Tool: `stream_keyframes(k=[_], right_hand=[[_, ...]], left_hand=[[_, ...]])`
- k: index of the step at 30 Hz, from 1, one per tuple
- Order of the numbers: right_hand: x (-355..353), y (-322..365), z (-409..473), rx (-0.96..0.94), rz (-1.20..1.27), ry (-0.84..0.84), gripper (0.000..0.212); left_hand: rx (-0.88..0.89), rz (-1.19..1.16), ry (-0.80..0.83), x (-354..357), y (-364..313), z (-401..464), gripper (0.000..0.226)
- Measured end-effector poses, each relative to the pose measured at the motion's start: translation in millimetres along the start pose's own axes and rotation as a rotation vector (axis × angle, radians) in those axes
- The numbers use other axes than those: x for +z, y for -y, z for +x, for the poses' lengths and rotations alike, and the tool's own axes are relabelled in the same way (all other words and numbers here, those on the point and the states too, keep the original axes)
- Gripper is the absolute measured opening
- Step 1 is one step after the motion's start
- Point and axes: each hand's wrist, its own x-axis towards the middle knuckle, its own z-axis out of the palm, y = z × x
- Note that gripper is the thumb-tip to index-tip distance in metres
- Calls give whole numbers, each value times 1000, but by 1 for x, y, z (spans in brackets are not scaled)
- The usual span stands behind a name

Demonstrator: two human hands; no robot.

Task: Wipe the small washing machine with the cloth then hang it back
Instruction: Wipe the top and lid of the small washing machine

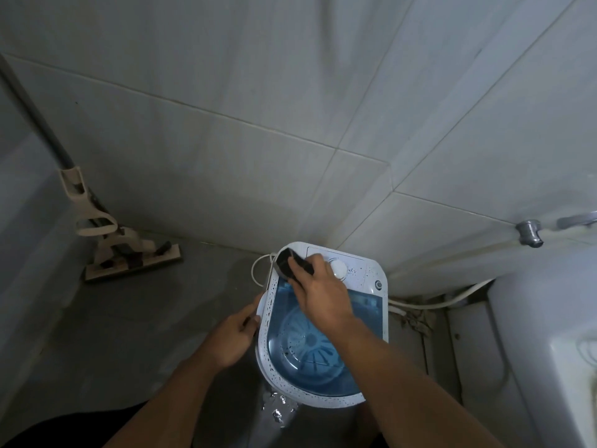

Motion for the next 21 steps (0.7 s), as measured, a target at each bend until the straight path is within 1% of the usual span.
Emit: stream_keyframes(k=[1,3,5,7,9,11,15,18,20,21], right_hand=[[-1,0,-4,-11,42,21,45],[-9,-6,5,34,149,32,45],[-18,-12,23,122,191,-22,46],[-21,-19,40,213,130,-56,46],[-20,-20,46,254,19,-14,46],[-15,-13,42,189,-49,2,47],[-4,10,17,-88,-156,93,49],[-11,14,16,-90,-115,155,47],[-22,6,27,-16,-87,163,46],[-27,-1,32,53,-75,131,45]], left_hand=[[-3,-3,4,0,1,1,44],[-13,-8,5,1,1,2,43],[-25,-18,7,1,1,2,44],[-39,-20,8,2,-1,0,43],[-38,-13,6,2,-2,0,43],[-40,-6,0,1,-2,-1,40],[-41,-22,-5,1,-6,-2,40],[-43,-40,-3,1,-11,-6,40],[-41,-37,-10,1,-13,-7,42],[-41,-29,-16,1,-13,-6,43]])
